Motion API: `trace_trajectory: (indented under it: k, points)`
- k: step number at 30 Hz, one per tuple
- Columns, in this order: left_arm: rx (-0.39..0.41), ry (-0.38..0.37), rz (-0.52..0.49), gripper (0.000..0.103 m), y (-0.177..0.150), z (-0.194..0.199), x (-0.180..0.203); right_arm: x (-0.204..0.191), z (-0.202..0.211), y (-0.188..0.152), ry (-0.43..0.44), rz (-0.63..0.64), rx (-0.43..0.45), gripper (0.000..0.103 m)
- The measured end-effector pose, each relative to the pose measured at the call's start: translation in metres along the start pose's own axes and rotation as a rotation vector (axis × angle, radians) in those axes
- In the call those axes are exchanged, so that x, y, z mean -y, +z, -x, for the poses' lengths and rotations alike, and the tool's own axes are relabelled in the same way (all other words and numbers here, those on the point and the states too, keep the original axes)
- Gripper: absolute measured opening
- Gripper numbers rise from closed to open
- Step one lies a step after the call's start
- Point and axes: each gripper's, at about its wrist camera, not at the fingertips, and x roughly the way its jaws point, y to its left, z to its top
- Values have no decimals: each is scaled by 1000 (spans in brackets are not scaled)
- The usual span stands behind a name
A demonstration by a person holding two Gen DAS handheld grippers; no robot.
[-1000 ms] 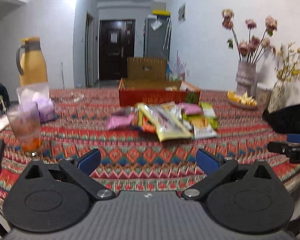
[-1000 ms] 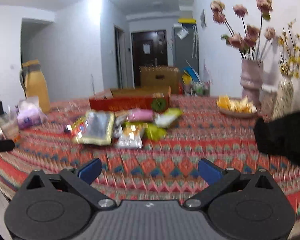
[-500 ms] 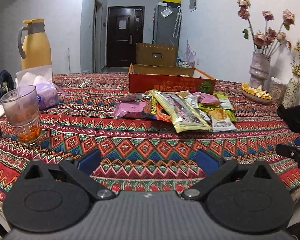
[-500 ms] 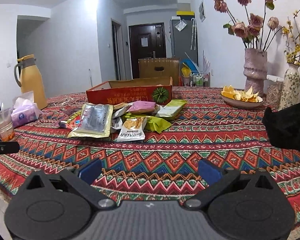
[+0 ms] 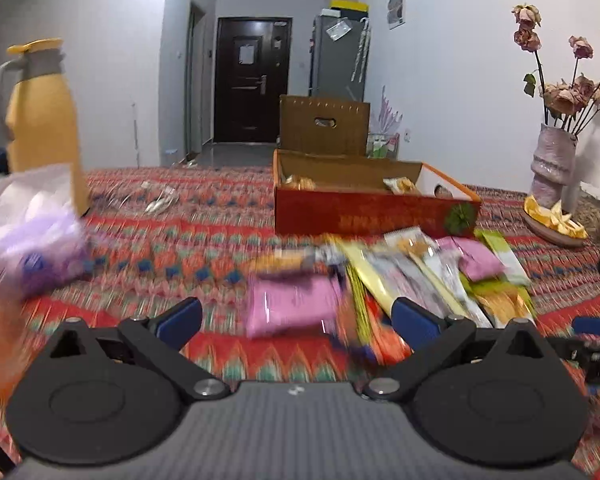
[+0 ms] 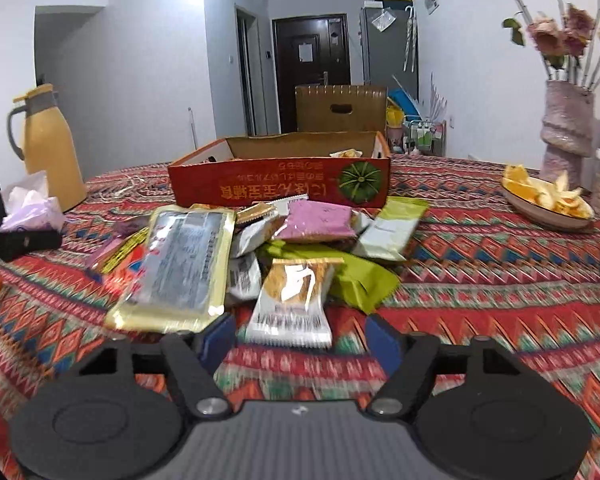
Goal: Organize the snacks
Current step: 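Grasp a second cookie packet from the pile with the right tool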
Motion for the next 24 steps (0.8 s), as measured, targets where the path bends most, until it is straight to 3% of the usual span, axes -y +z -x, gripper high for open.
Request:
trace_trajectory:
  k: [2,4,8,12,14,15,17,24]
  points:
    - [-2,-5,-6,100,13,-27,-5,-3,-20,8,-6,5,-15,66]
    - [-31,-4,-5,89,23,-54,-9,-4,-39,14,-18,5,-39,63]
    - [-108,7,-9,79,32,-109,-13,-5,-64,20,-37,1,-63,59]
    - [-172,-6,-7,73,31,-144,-16,-2,-73,20,-39,-3,-73,51]
    - [-196,-33,15,64,29,-153,-17,0,-76,20,-35,-8,-80,48]
    - [-205,-45,26,53,28,-157,-18,0,-76,19,-31,-8,-78,47]
    - [-192,-65,35,42,27,-155,-18,1,-73,19,-28,-11,-71,46]
    - [-106,-19,45,41,29,-92,-14,0,-37,14,-13,-6,-31,45]
